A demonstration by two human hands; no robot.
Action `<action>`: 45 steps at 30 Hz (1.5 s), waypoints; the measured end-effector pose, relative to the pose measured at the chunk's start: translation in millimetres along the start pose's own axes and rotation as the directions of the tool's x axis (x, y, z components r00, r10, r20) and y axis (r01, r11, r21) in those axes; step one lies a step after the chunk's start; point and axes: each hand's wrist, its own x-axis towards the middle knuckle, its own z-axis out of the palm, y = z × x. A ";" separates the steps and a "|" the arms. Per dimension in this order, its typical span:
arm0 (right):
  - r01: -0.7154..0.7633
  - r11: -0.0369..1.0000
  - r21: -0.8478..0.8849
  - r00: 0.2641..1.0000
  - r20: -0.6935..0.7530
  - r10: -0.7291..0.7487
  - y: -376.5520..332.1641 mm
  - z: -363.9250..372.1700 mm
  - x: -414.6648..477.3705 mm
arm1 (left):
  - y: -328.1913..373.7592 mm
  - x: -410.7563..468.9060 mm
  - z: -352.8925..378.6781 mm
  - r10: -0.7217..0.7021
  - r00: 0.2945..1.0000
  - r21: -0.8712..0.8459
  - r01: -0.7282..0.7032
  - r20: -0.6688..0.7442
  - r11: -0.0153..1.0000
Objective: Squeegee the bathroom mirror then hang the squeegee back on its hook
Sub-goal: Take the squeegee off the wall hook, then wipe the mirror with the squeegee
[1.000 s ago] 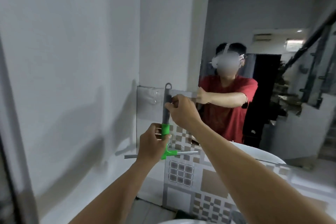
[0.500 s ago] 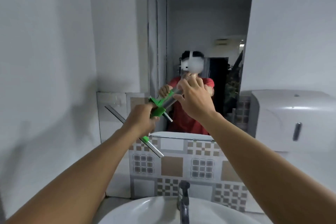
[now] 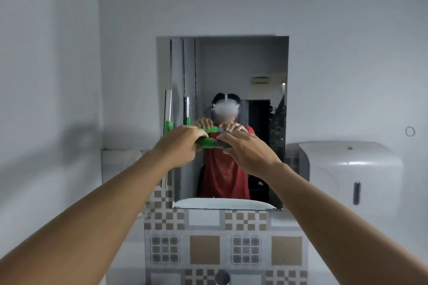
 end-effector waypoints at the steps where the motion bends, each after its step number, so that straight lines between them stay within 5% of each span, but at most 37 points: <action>1: 0.001 1.000 -0.003 1.000 -0.022 -0.001 1.6 1.6 5.3 | -3.4 5.1 -1.5 0.014 1.000 0.006 -0.014 -0.014 1.000; 4: -0.013 1.000 -0.002 0.998 -0.061 0.013 3.9 4.1 23.0 | -11.9 17.2 -2.8 0.072 0.982 0.075 -0.060 -0.172 0.995; 7: -0.042 0.999 0.003 0.994 -0.104 0.042 11.9 4.6 42.2 | -16.4 11.8 8.7 0.117 0.838 0.118 -0.063 -0.533 0.991; 9: -0.057 0.998 -0.040 0.991 -0.124 0.052 19.1 1.7 57.0 | -18.5 -2.0 34.5 0.138 0.775 0.075 -0.117 -0.617 0.990; 12: -0.070 0.993 -0.098 0.990 -0.130 0.057 27.9 -5.2 84.1 | -35.0 -16.2 85.1 0.154 0.877 0.067 -0.139 -0.454 0.988; 15: -0.087 0.989 -0.119 0.986 -0.150 0.069 37.4 -15.0 115.6 | -58.0 -8.6 115.3 0.032 0.971 0.125 -0.003 -0.235 0.992; 22: -0.071 0.971 -0.227 0.994 -0.102 0.049 52.3 -34.7 170.3 | -93.5 32.9 138.9 -0.028 0.989 0.303 0.072 -0.148 0.950; 37: -0.055 0.951 -0.305 0.998 -0.036 0.047 57.2 -42.6 180.8 | -107.9 36.5 152.3 -0.024 0.986 0.191 0.056 -0.164 0.980; 45: -0.164 0.945 -0.282 0.985 -0.103 0.140 104.2 -61.0 132.9 | -107.7 36.9 150.6 -0.022 0.985 0.205 0.057 -0.172 0.977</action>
